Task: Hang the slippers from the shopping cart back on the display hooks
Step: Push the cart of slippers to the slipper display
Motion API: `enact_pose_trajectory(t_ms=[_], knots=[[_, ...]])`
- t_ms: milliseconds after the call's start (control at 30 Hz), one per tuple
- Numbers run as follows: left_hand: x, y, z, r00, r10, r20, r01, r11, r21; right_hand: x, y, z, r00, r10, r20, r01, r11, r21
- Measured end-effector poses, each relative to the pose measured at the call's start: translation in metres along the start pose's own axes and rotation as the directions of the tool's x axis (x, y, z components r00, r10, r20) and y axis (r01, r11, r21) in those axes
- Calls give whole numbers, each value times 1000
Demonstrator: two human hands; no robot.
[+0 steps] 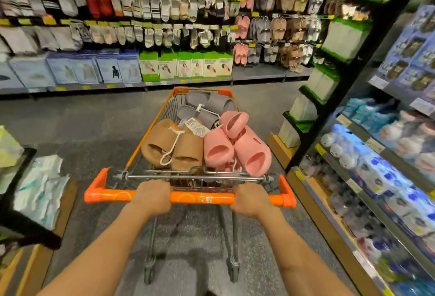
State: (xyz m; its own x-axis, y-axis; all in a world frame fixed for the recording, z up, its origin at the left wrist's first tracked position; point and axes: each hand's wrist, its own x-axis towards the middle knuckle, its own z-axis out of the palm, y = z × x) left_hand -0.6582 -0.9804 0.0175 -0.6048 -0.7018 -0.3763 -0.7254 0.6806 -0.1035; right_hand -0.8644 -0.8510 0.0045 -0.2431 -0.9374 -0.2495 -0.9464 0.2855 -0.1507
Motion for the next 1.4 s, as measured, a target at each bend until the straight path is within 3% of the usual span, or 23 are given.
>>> enact_pose_trajectory(t_ms=[367, 867, 1400], knots=[[237, -50, -87, 996, 87, 28, -86, 996, -12, 228, 68, -62, 998, 59, 7, -60, 998, 9], [583, -105, -232, 974, 228, 0, -226, 964, 139, 533, 157, -171, 968, 248, -39, -247, 968, 38], [948, -66, -386, 927, 374, -25, -360, 908, 215, 808, 336, -270, 906, 415, -89, -401, 905, 137]])
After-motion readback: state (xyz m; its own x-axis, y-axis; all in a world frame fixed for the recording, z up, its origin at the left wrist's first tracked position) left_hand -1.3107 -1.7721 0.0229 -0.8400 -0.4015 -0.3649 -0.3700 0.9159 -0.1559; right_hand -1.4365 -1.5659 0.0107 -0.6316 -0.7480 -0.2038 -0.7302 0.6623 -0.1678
